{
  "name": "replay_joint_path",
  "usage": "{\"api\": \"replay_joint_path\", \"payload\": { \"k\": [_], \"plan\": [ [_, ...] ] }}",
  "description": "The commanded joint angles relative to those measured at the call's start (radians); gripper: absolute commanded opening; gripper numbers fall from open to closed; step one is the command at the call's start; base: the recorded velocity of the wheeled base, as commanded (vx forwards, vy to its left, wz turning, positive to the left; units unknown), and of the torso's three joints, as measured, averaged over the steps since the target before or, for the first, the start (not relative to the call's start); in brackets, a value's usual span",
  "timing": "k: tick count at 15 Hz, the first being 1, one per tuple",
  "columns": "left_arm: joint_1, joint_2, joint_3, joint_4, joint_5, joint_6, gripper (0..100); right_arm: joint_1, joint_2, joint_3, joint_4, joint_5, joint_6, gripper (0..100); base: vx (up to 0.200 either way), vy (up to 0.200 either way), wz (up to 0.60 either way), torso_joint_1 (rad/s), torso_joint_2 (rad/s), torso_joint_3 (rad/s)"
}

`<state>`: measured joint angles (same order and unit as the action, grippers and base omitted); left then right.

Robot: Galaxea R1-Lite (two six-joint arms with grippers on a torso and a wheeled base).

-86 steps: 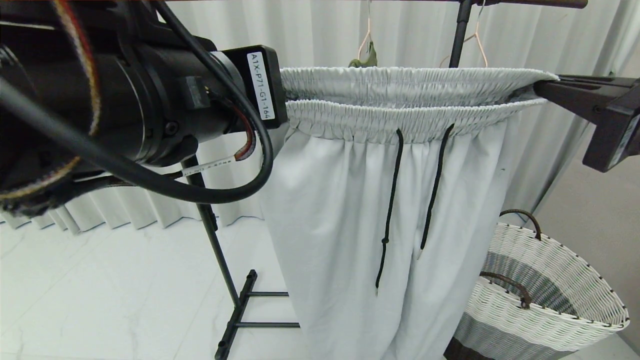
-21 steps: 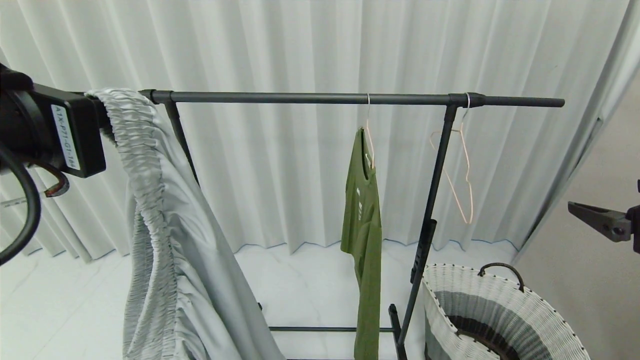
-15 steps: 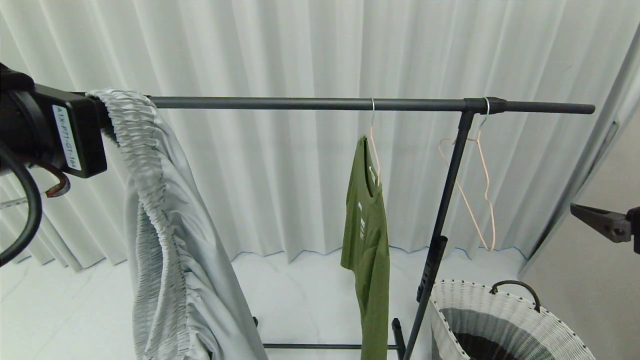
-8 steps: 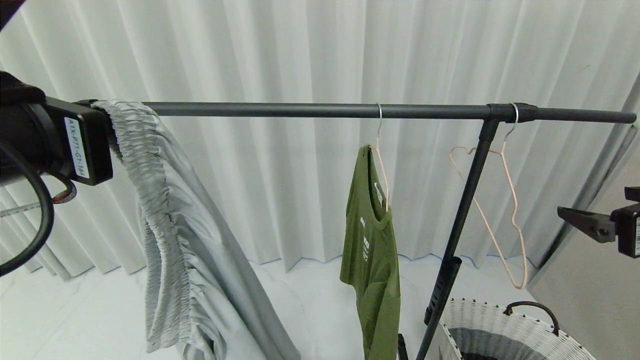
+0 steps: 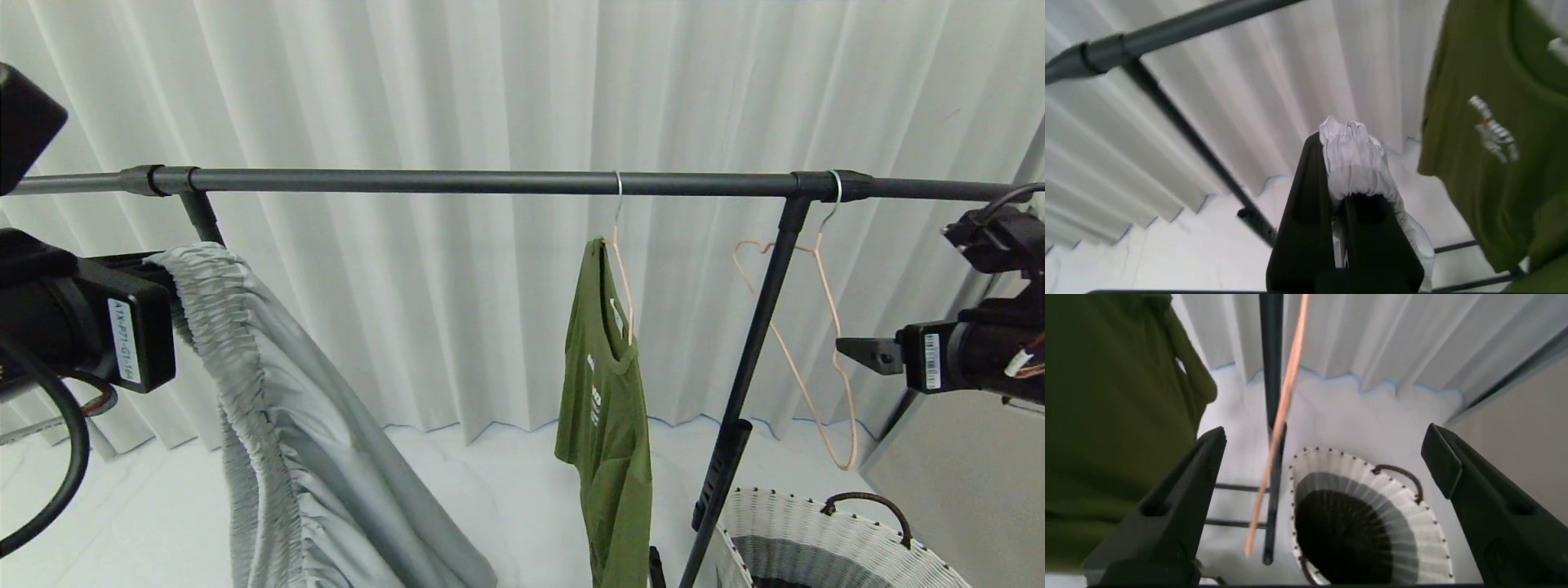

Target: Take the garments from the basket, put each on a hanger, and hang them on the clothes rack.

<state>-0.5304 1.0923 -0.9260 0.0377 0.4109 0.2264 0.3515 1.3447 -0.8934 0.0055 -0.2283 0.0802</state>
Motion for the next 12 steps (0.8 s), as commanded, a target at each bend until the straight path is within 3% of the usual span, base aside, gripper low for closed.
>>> {"api": "replay_joint_path", "payload": {
  "k": [1, 6, 12],
  "plan": [
    [0.013, -0.015, 0.012, -0.001, 0.000, 0.002, 0, 0.000, 0.125, -0.056, 0.001, -0.002, 0.035, 100, 0.000, 0.000, 0.00, 0.000, 0.00, 0.000],
    [0.013, -0.028, 0.015, -0.001, 0.002, 0.008, 0, -0.002, 0.252, -0.110, 0.002, -0.057, 0.119, 100, 0.000, 0.000, 0.00, 0.000, 0.00, 0.000],
    [0.012, -0.032, 0.013, -0.001, 0.002, 0.011, 0, -0.022, 0.312, -0.139, -0.001, -0.069, 0.141, 100, 0.000, 0.000, 0.00, 0.000, 0.00, 0.000]
  ]
}}
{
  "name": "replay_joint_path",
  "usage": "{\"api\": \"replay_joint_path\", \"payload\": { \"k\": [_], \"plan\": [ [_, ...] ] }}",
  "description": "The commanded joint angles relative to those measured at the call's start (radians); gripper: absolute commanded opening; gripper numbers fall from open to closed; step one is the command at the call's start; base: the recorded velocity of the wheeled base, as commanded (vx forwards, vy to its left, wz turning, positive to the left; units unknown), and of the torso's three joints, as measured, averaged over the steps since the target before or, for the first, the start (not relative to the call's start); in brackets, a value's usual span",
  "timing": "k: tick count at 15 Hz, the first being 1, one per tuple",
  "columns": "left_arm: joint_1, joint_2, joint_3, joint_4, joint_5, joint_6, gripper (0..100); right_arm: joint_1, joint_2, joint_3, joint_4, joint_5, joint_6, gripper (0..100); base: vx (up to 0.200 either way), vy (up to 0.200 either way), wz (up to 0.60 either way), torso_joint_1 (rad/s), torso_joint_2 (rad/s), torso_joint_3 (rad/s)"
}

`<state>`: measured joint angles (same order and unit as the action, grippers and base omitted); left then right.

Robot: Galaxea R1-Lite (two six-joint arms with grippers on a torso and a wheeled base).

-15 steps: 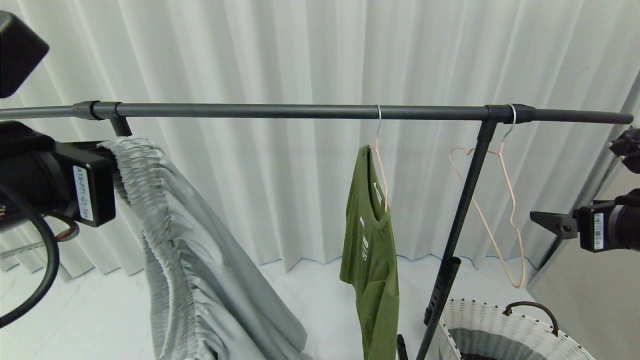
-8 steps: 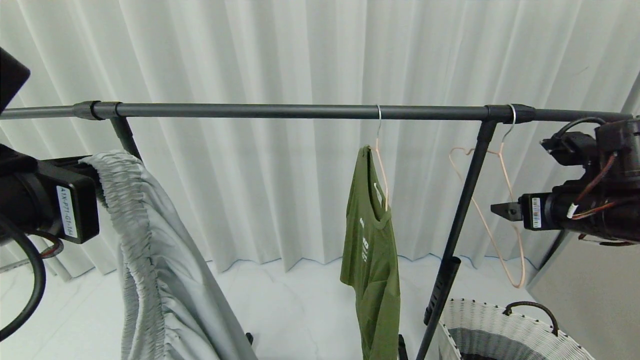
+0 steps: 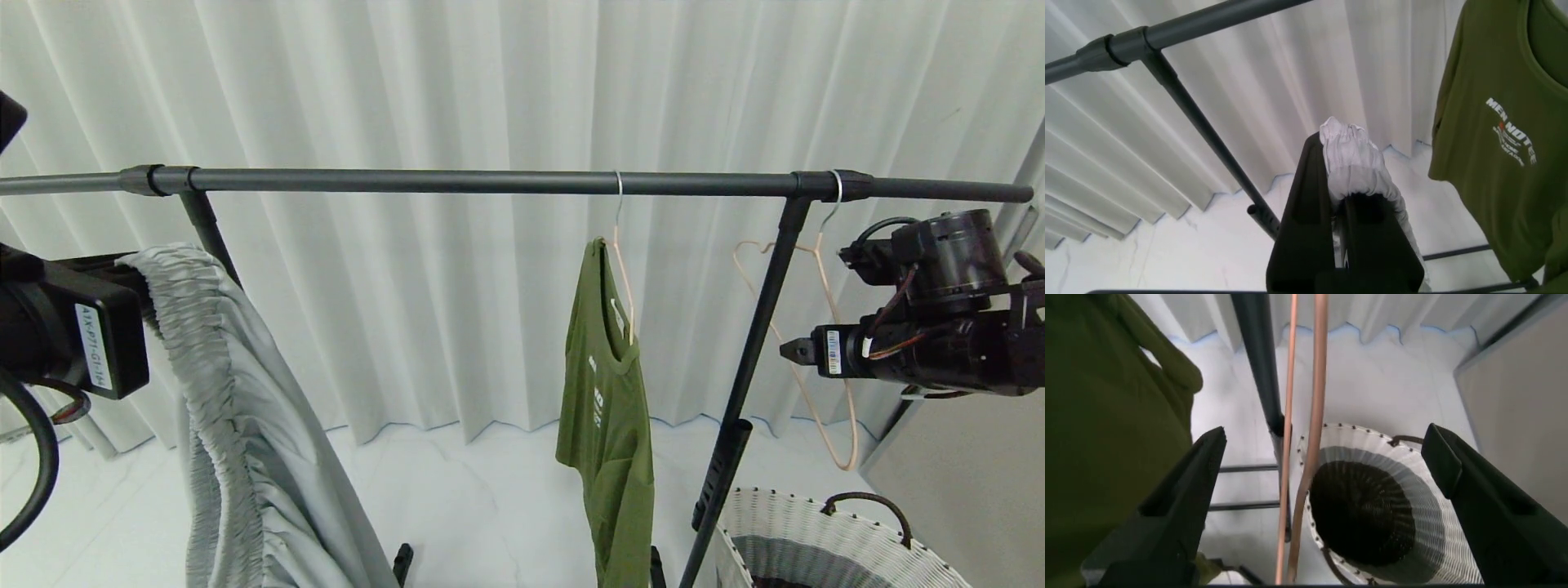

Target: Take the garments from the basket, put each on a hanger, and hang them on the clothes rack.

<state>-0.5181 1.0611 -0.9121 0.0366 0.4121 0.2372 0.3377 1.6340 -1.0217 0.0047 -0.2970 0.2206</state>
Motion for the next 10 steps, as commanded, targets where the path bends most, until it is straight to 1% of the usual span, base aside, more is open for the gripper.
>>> {"api": "replay_joint_path", "payload": {
  "k": [1, 7, 8, 10],
  "plan": [
    [0.001, -0.003, -0.001, 0.000, 0.001, 0.001, 0, -0.011, 0.032, -0.024, 0.000, -0.001, 0.000, 100, 0.000, 0.000, 0.00, 0.000, 0.00, 0.000],
    [0.000, -0.003, -0.005, 0.000, 0.001, 0.001, 0, -0.017, 0.041, -0.032, 0.001, -0.004, 0.000, 100, 0.000, 0.000, 0.00, 0.000, 0.00, 0.000],
    [0.000, -0.003, -0.007, 0.000, 0.001, 0.001, 0, -0.017, 0.041, -0.032, 0.001, -0.004, -0.001, 0, 0.000, 0.000, 0.00, 0.000, 0.00, 0.000],
    [0.000, -0.003, -0.008, 0.000, 0.002, 0.001, 0, -0.017, 0.040, -0.032, 0.001, -0.004, -0.001, 0, 0.000, 0.000, 0.00, 0.000, 0.00, 0.000]
  ]
}}
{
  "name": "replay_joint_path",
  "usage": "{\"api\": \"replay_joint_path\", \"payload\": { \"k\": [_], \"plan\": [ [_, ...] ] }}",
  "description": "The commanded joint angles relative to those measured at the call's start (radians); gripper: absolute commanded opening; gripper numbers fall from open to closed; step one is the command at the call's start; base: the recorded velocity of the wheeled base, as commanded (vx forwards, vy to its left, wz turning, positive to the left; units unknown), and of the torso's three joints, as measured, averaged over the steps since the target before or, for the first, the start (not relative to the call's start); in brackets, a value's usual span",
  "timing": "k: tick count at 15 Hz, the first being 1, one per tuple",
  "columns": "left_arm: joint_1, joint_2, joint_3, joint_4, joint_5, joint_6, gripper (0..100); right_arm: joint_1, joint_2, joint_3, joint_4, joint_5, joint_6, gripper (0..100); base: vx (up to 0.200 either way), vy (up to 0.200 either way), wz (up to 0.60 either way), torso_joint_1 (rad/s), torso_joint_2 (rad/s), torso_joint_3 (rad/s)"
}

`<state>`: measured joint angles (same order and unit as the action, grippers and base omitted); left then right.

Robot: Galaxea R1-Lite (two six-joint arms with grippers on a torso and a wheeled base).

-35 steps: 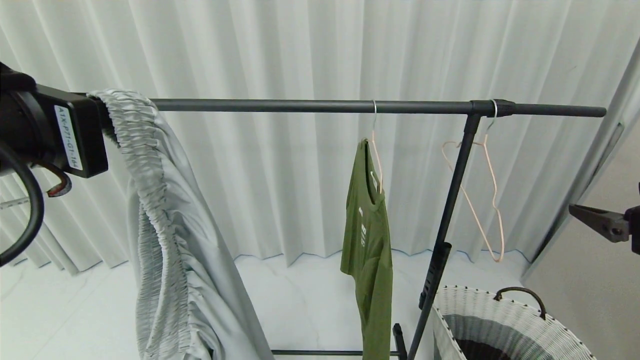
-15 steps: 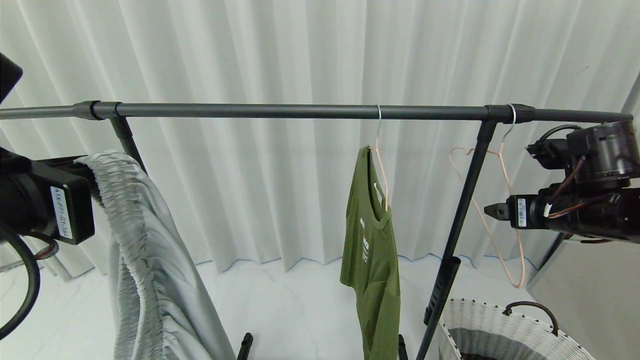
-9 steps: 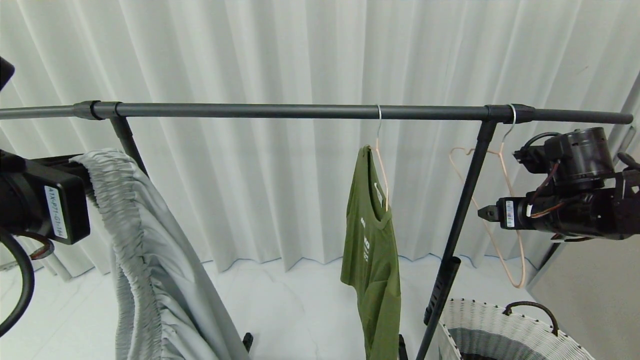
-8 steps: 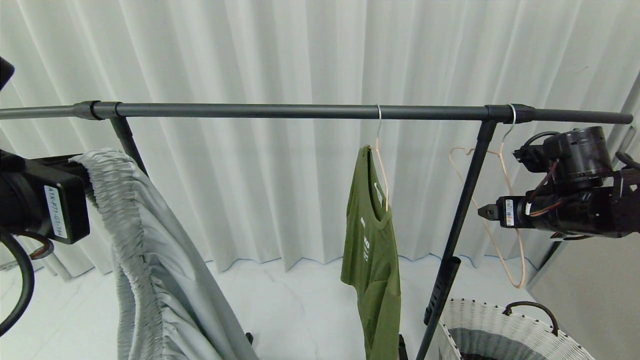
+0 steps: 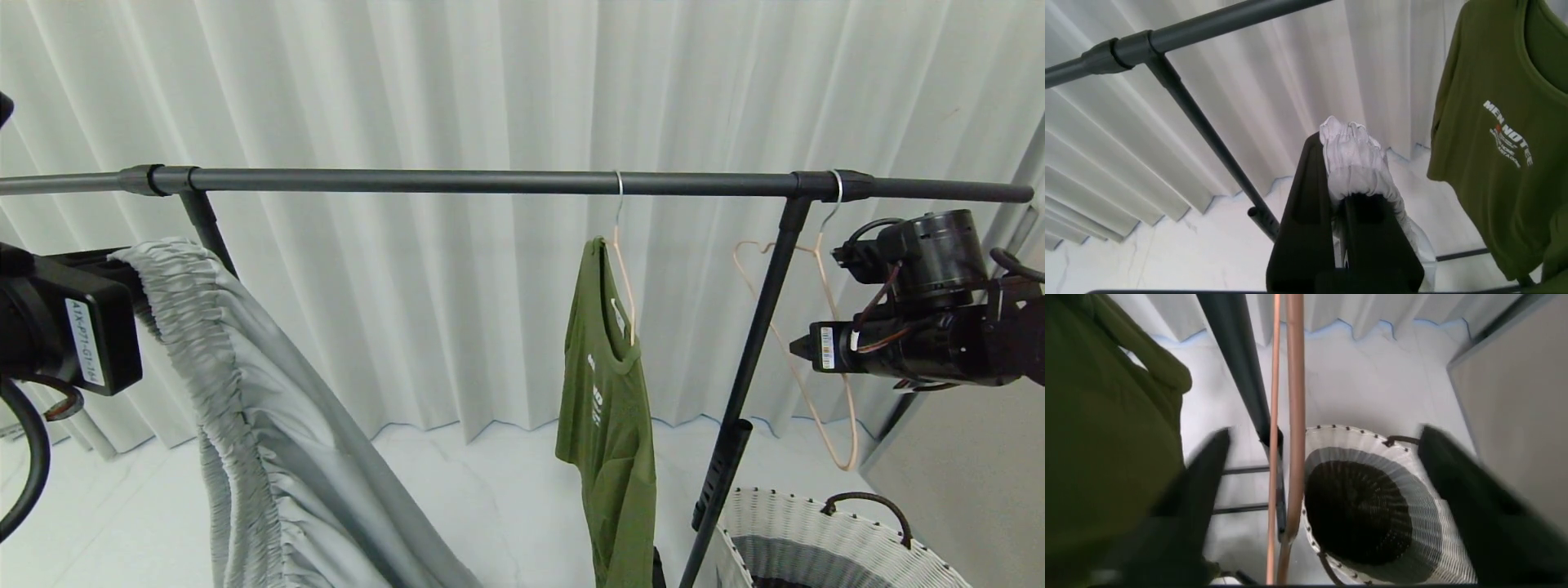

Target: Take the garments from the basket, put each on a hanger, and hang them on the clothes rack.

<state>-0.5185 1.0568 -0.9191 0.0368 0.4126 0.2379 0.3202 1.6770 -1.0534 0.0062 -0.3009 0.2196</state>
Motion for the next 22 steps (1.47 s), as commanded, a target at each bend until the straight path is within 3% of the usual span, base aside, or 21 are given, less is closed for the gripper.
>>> {"api": "replay_joint_path", "payload": {
  "k": [1, 13, 18, 22],
  "plan": [
    [0.000, 0.000, -0.003, 0.000, 0.000, 0.000, 0, 0.000, -0.005, 0.000, 0.001, 0.000, 0.000, 0, 0.000, 0.000, 0.00, 0.000, 0.00, 0.000],
    [0.000, -0.001, 0.005, 0.000, 0.000, -0.003, 0, 0.000, -0.109, 0.004, -0.002, -0.001, 0.040, 0, 0.000, 0.000, 0.00, 0.000, 0.00, 0.000],
    [0.002, -0.001, 0.009, 0.000, 0.002, 0.000, 0, 0.003, -0.192, 0.013, 0.005, -0.061, 0.040, 0, 0.000, 0.000, 0.00, 0.000, 0.00, 0.000],
    [0.002, 0.000, 0.022, -0.002, 0.005, -0.002, 0, 0.008, -0.315, 0.099, 0.006, -0.066, 0.030, 0, -0.050, 0.000, 0.00, 0.002, 0.00, 0.001]
  ]
}}
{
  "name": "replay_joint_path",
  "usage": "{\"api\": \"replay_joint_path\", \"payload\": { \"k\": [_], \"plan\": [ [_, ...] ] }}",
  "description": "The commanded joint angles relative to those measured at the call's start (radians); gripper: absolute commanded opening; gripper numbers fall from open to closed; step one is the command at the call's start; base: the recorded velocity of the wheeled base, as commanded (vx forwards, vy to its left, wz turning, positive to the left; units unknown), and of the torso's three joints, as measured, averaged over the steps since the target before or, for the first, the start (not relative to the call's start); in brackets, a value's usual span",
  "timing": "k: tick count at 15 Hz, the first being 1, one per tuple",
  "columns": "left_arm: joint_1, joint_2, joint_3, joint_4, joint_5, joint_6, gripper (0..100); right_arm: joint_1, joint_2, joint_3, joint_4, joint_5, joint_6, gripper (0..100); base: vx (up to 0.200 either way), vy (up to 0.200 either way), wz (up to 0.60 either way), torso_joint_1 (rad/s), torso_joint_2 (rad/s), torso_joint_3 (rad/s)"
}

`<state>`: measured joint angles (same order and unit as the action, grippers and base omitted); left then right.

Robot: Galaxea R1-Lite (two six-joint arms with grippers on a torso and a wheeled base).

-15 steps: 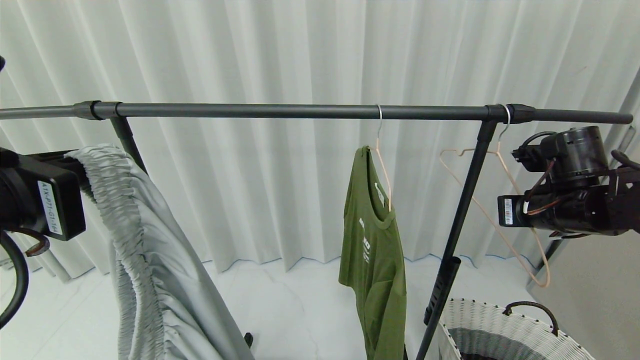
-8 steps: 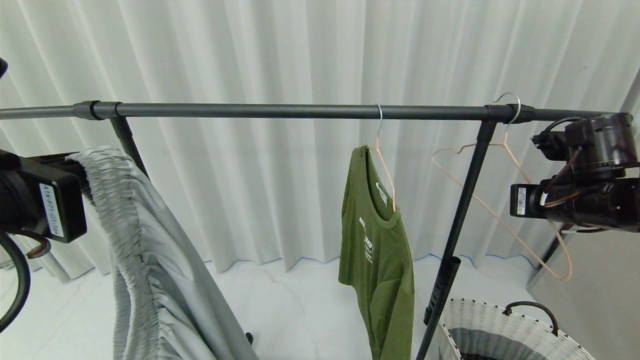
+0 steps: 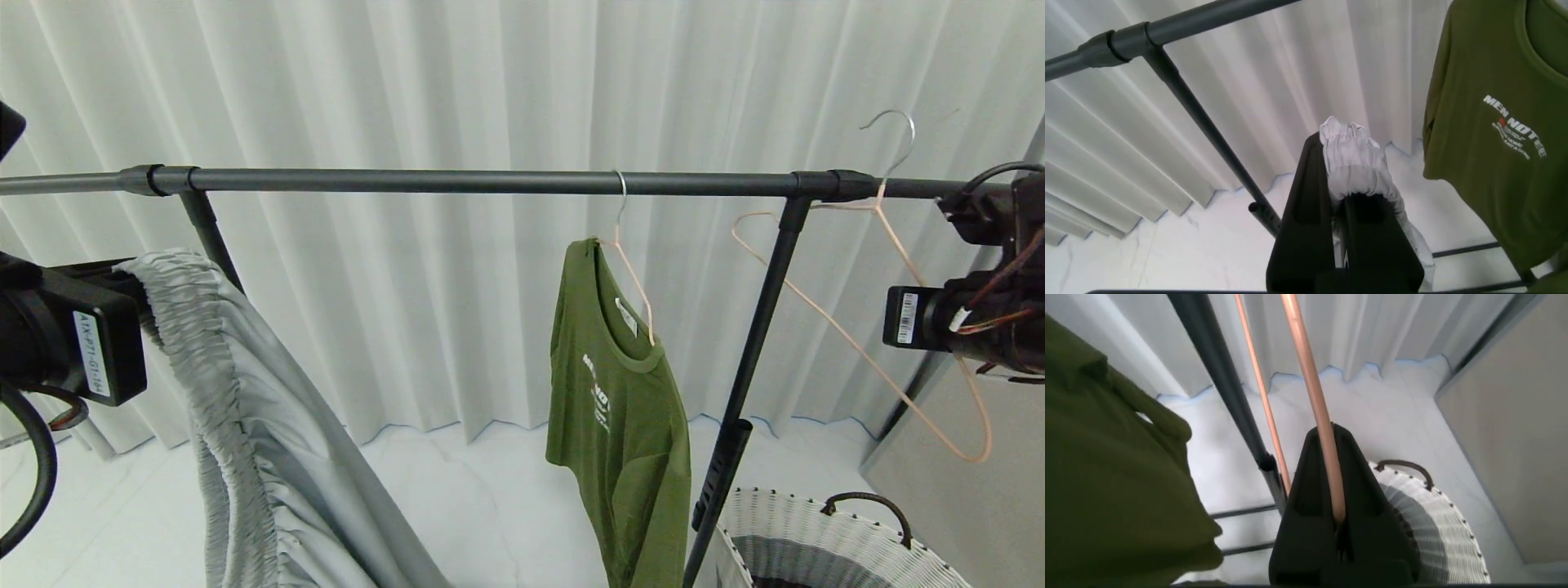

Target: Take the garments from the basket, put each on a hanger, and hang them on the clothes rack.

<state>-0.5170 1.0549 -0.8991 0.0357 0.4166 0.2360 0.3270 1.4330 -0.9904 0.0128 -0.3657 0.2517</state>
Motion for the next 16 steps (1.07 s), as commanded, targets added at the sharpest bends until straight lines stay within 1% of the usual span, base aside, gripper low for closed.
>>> {"api": "replay_joint_path", "payload": {
  "k": [1, 4, 6, 7, 8, 11, 15, 16],
  "plan": [
    [0.000, 0.005, 0.002, 0.000, 0.001, 0.000, 0, 0.001, -0.105, 0.064, 0.001, -0.001, -0.002, 0, -0.200, 0.000, 0.00, -0.002, 0.00, 0.002],
    [0.000, 0.005, 0.002, 0.001, 0.004, 0.000, 0, 0.001, -0.180, 0.174, -0.007, -0.001, -0.002, 0, -0.200, 0.000, 0.00, 0.004, 0.00, 0.005],
    [0.000, 0.004, 0.002, 0.001, 0.004, 0.000, 0, 0.001, -0.212, 0.217, -0.007, -0.007, -0.002, 0, -0.200, 0.000, 0.00, -0.010, 0.00, 0.002],
    [0.000, 0.004, 0.003, 0.001, 0.004, 0.000, 0, 0.001, -0.232, 0.245, -0.007, -0.030, -0.002, 0, -0.200, 0.000, 0.00, 0.002, 0.01, -0.002],
    [0.000, 0.004, 0.006, 0.001, 0.004, 0.000, 0, 0.001, -0.244, 0.263, -0.007, -0.044, 0.000, 0, -0.200, 0.000, 0.00, -0.002, 0.00, -0.002],
    [0.000, 0.004, 0.017, 0.001, 0.004, 0.000, 0, 0.001, -0.286, 0.319, -0.007, -0.045, -0.002, 0, -0.200, 0.000, 0.00, 0.001, 0.00, 0.004],
    [0.000, 0.004, 0.020, 0.000, 0.004, -0.001, 0, 0.001, -0.322, 0.361, -0.005, -0.044, -0.002, 0, -0.200, 0.000, 0.00, 0.000, 0.00, 0.004],
    [0.000, 0.002, 0.026, 0.000, 0.004, -0.001, 0, 0.003, -0.327, 0.365, -0.005, -0.044, -0.002, 0, 0.000, 0.000, 0.00, 0.000, 0.00, 0.000]
  ]
}}
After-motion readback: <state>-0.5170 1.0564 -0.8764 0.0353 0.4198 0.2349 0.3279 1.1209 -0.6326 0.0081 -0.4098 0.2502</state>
